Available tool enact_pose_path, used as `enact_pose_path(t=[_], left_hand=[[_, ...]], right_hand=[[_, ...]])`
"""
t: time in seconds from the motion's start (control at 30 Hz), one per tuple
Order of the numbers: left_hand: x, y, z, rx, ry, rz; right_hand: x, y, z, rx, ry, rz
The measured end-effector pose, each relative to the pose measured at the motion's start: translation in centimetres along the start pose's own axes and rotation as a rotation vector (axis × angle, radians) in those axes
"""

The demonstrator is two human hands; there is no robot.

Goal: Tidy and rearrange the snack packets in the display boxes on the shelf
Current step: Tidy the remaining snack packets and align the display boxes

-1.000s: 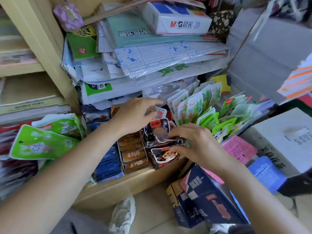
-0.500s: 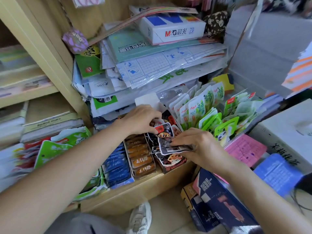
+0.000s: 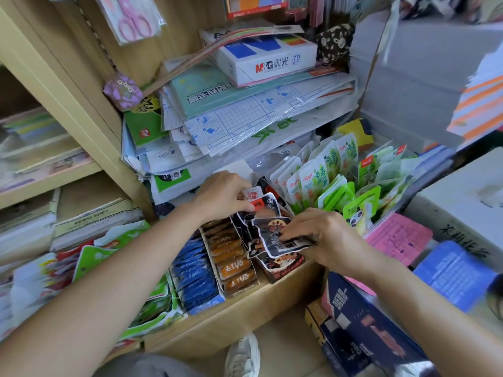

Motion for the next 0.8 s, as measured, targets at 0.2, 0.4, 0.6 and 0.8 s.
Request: enact_pose_path(t=[0.2,0.4,0.6,0.8], left_hand=[[-1.0,-4.9,0.1,-0.063,-0.104,-0.29],[-3.5,-5.8,-0.5,0.045,-0.135,-0.517],[-4.9,-5.6,0.8,-0.118,-0.242,-0.636],[-5.9,-2.8,0.4,-0.377,-0.241,-0.594]], right_hand=[[0.3,-0.2,-0.6,0.041,0.062,0.002],[0.7,-0.4,-0.4,0.1,0.09,-0.003],[1.2,-1.2,-1.6,0.288,0.199,-0.037],[2.6,-0.2,-2.7,0.143,0.203,0.019]])
Point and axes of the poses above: each hand's wrist, its own x-axis towards the middle knuckle, its own y-axis out of the palm, z = x × y, the point moved 9 cm from there along x, towards the middle knuckle, and after that the axes turned 1 degree about y, right-handed, at the moved point
